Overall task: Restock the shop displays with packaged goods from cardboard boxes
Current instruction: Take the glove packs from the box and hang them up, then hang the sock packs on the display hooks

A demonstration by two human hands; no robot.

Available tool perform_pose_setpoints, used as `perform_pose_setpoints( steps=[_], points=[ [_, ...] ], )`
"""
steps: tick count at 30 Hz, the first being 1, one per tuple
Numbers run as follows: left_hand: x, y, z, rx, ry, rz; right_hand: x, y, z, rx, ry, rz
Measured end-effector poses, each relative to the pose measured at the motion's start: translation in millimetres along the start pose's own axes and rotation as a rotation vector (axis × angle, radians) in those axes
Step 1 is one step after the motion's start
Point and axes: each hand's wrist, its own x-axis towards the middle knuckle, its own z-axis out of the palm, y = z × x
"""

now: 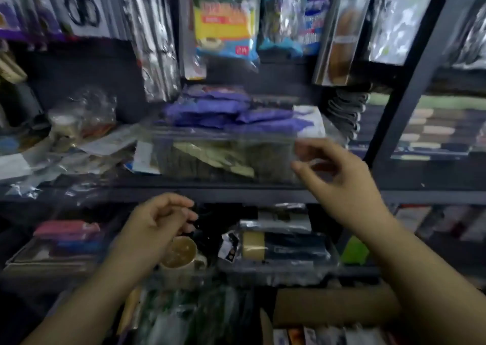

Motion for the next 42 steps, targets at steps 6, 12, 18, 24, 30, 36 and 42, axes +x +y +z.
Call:
perform_pose_setpoints(
  steps=[6, 12, 18, 24, 30, 36, 42],
  points=[
    [-63, -83, 108, 0.069, -0.286, -0.244, -170, 108, -21, -0.108, -0.131, 0.507],
    [-126, -141, 210, 0.189, -0.568, -0.372, -293, 197, -39, -0.141, -0.277, 1.04],
    [-160, -194, 276, 0.279, -0.717, -0.514, -356, 254, -46, -0.138, -0.412, 1.338],
    [-175, -242, 321, 0.35, -0.746, -0.612, -387, 303, -40, -0.219, -0.583, 1.448],
    [-180, -279, 356, 0.457, -0.696, -0.682, -391, 360, -22, -0.153, -0.576, 1.503],
    [-186, -311, 376, 0.443, -0.624, -0.764, -390, 408, 10, -0.233, -0.504, 1.527],
    [-197, -331, 375, 0.389, -0.565, -0.822, -392, 428, 29, -0.206, -0.297, 1.605]
  ],
)
